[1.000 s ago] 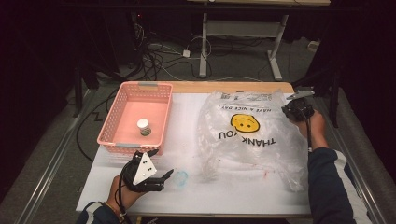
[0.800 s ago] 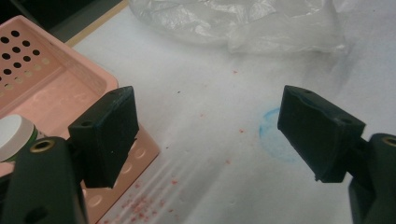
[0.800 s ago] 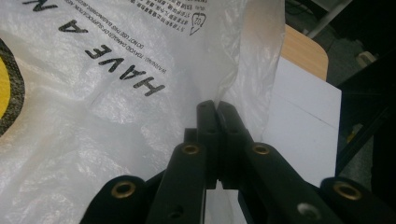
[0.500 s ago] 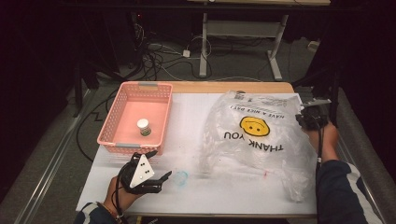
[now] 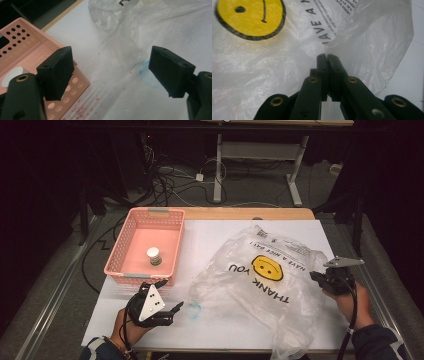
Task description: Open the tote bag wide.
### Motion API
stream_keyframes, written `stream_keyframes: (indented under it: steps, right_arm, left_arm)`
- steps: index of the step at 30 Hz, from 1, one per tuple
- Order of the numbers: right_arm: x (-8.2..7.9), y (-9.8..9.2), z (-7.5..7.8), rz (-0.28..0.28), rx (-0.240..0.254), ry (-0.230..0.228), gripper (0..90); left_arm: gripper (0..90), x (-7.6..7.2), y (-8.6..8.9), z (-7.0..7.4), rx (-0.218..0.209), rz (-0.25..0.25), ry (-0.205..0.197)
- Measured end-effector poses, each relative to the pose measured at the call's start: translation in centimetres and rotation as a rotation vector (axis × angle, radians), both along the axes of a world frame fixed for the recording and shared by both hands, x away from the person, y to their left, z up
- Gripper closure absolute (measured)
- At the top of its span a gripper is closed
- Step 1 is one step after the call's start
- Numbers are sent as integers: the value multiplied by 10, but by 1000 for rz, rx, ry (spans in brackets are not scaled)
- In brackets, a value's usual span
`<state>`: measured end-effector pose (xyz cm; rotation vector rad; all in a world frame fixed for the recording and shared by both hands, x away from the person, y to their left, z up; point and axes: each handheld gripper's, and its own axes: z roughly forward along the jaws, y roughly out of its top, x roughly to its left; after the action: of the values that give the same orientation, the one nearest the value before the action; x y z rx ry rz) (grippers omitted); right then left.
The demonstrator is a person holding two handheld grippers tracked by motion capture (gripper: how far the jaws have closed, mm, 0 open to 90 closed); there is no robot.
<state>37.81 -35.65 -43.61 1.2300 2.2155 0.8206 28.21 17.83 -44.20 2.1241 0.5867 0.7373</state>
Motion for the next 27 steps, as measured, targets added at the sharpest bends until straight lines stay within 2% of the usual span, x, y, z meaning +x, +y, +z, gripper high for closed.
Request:
stream_keyframes:
  steps: [1,3,4,7,9,11,12,13,14,16,17,18,20,22,23,24,25,27]
  right_arm:
    - [-9,7,3,21,-1,-18,882]
    - [-15,14,5,51,9,-19,829]
    - [-17,18,7,66,-13,-27,769]
    - [-24,25,15,58,-70,-89,632]
    - [-31,29,26,70,-57,-155,595]
    - [-38,36,36,110,-26,-210,545]
    - [-41,42,40,136,-7,-225,535]
    - [-41,42,40,136,-7,-225,535]
    - [-49,56,46,193,-3,-253,494]
    - [-57,70,51,231,-9,-284,471]
    - [-57,70,51,231,-9,-284,471]
    - [-63,85,54,311,22,-285,470]
    - [-68,102,53,391,30,-270,466]
    - [-70,120,46,477,19,-242,466]
    - [-71,130,41,504,6,-230,466]
    - [-71,130,41,504,6,-230,466]
    - [-69,147,31,553,-17,-187,463]
    - [-70,163,21,597,-38,-160,453]
  left_arm:
    - [195,0,0,0,-1,3,-1]
    - [195,1,1,0,-4,12,0]
    - [195,1,2,0,-4,15,1]
    - [195,1,4,0,-7,21,2]
    - [195,1,5,0,-7,24,5]
    - [195,2,5,0,-4,27,7]
    - [195,2,6,0,-2,27,9]
    - [195,2,5,-1,0,28,11]
    - [195,3,5,-1,5,29,11]
    - [195,2,4,-1,1,31,11]
    - [195,2,4,-1,0,31,13]
    - [195,2,4,-1,1,30,15]
    - [195,3,3,-2,6,31,17]
    - [195,3,3,-2,5,29,21]
    - [195,3,3,-2,6,29,21]
    - [195,3,2,-2,8,30,21]
    - [195,3,2,-3,8,29,22]
    - [195,3,1,-3,9,27,24]
